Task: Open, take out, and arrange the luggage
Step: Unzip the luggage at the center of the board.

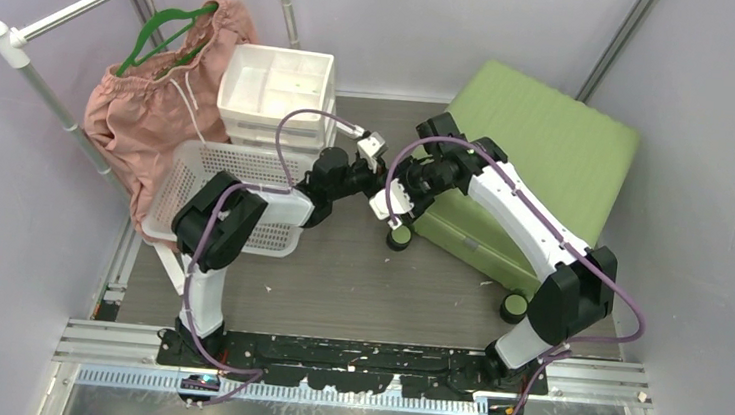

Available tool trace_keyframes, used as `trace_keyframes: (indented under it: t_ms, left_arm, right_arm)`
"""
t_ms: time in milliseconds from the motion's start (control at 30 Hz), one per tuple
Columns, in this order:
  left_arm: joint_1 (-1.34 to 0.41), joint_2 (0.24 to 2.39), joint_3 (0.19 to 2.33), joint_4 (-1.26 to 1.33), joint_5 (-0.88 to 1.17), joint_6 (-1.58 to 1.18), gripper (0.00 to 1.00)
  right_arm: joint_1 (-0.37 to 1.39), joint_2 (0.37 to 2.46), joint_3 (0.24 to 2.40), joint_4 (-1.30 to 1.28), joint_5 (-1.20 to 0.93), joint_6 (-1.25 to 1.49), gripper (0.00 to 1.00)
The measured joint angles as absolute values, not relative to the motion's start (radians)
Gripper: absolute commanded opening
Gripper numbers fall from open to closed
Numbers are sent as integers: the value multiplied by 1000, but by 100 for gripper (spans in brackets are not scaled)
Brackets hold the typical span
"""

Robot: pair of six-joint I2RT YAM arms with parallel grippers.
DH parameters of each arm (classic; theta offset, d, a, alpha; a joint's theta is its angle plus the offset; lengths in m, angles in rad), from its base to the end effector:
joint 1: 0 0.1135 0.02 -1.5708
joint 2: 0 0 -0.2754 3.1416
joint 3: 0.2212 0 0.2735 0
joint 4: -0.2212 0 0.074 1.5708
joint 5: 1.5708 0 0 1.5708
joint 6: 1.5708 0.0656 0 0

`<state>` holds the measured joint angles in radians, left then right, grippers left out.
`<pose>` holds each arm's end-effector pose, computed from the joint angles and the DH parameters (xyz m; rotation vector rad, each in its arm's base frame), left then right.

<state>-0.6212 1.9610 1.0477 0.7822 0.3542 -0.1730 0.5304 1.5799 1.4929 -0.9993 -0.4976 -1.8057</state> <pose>0.3687 -0.2919 0.1759 0.6582 1.6490 -0.8843 0.2903 0.2065 0.3090 -2.3256 0.8228 0.1404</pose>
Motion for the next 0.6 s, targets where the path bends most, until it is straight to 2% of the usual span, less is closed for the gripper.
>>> trace_keyframes:
  t_ms: [600]
  left_arm:
    - [-587,2103,1328,577,499,-199,0]
  right_arm:
    - [528,1566,1482,-999,-497,-1808,21]
